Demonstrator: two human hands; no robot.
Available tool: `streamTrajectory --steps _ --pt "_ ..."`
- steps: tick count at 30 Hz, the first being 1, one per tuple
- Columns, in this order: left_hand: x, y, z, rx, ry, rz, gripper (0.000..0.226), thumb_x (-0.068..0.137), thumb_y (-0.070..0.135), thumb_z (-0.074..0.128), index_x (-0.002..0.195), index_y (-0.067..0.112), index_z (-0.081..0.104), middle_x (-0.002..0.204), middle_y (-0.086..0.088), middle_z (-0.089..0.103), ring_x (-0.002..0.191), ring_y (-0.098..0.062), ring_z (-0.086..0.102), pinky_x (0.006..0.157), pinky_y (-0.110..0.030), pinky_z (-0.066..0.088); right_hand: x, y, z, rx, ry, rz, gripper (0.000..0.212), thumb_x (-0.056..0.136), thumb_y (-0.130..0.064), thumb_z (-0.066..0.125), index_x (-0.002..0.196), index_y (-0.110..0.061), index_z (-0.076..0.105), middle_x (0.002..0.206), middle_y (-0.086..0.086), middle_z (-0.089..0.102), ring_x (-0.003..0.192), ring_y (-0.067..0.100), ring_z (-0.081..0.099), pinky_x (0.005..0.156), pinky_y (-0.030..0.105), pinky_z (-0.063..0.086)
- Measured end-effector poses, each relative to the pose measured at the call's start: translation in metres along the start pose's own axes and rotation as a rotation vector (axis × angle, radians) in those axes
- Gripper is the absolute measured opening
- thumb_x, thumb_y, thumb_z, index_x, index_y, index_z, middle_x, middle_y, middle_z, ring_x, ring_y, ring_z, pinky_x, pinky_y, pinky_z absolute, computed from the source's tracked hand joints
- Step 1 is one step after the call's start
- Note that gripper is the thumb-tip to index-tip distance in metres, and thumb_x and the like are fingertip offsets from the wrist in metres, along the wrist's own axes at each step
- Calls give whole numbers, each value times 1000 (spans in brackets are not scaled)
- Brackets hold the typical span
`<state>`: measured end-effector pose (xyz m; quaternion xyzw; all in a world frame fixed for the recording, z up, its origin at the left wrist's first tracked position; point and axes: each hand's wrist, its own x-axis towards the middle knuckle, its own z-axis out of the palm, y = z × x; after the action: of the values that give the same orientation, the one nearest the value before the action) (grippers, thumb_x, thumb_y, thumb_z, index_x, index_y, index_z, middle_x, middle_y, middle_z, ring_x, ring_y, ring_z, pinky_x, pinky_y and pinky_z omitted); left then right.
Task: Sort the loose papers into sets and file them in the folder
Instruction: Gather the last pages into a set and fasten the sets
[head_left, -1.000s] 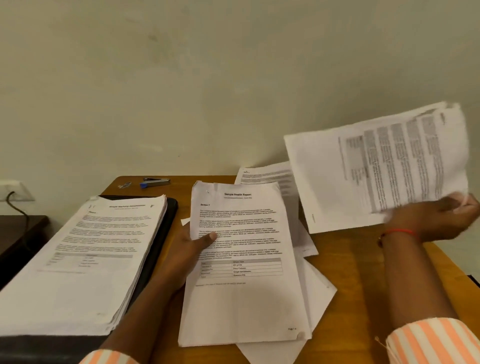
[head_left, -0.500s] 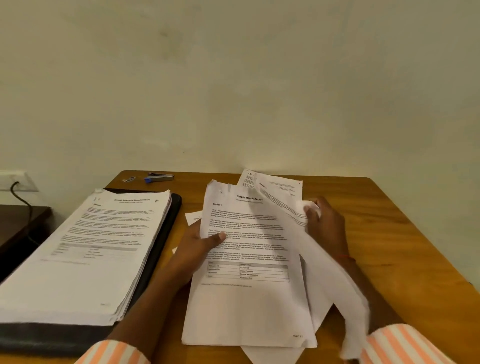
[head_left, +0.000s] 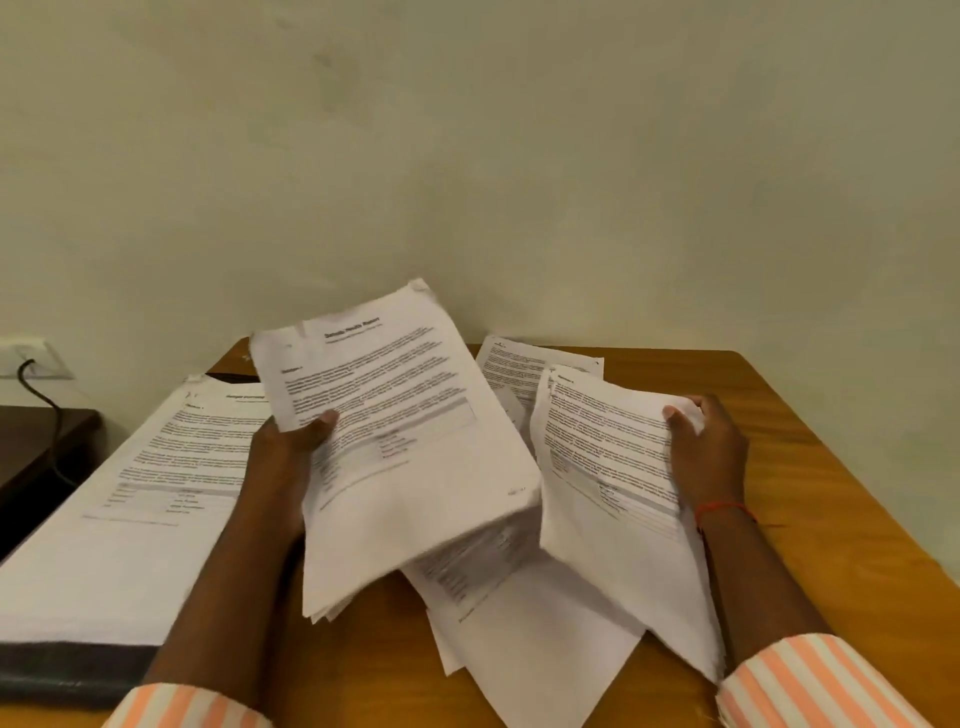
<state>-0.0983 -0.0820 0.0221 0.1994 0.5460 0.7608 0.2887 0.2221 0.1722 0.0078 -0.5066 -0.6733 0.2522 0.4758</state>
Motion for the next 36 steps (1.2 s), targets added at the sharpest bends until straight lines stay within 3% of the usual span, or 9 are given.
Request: streamTrajectory --steps 6,9,13,18,23,27,29,32,36 --pt "3 -3 -5 -92 -39 27 51 90 18 69 140 25 59 137 -7 64 127 -32 60 109 -54 42 0 0 0 16 -18 -25 15 101 -18 58 108 -5 60 98 4 62 89 19 58 60 15 38" --pt "-5 -7 10 -54 -106 8 53 89 16 71 140 19 58 135 -10 65 125 -35 61 105 -53 46 -4 -5 4 49 -27 -13 14 100 -18 59 108 -7 61 98 4 63 87 19 60 60 14 39" --pt "-24 -17 44 181 -253 -33 39 92 6 66 129 18 63 121 -3 73 107 -23 72 86 -39 59 -19 -22 19 184 -98 7 8 99 -20 60 101 -13 62 92 -1 67 83 13 66 56 13 46" --pt "-40 -36 72 479 -220 -50 28 87 23 77 107 35 61 95 14 74 80 -9 75 59 -22 59 -39 -32 45 303 -217 -15 11 93 -26 70 96 -17 66 93 -6 71 82 7 65 63 14 48" --pt "-35 -35 65 426 -226 -152 27 90 21 74 111 32 62 102 5 77 85 -20 77 75 -41 64 -41 -31 49 417 -235 60 11 95 -20 68 102 -12 68 99 -2 72 87 7 66 71 18 49" --pt "-34 -36 64 416 -232 -169 35 90 18 74 111 38 54 103 9 74 84 -17 77 67 -35 63 -43 -38 49 625 -346 266 29 105 -39 45 110 -18 65 99 -7 73 87 6 69 71 22 52" --pt "-31 -39 62 394 -172 -135 43 89 18 76 119 35 51 112 4 71 86 -18 76 66 -31 63 -41 -40 47 780 -478 369 43 103 -47 43 130 -19 61 117 2 73 106 18 70 87 37 56" --pt "-28 -36 58 344 -62 -50 54 88 18 76 132 29 47 115 6 69 88 -16 75 63 -26 61 -44 -45 40 895 -743 440 43 99 -31 55 135 -6 57 128 17 67 118 37 64 102 55 49" --pt "-29 -28 60 245 -40 14 50 87 17 77 130 29 56 117 3 73 99 -23 74 79 -43 63 -52 -51 41 713 -869 216 43 93 -8 68 134 -9 57 130 10 67 121 32 63 106 58 46"
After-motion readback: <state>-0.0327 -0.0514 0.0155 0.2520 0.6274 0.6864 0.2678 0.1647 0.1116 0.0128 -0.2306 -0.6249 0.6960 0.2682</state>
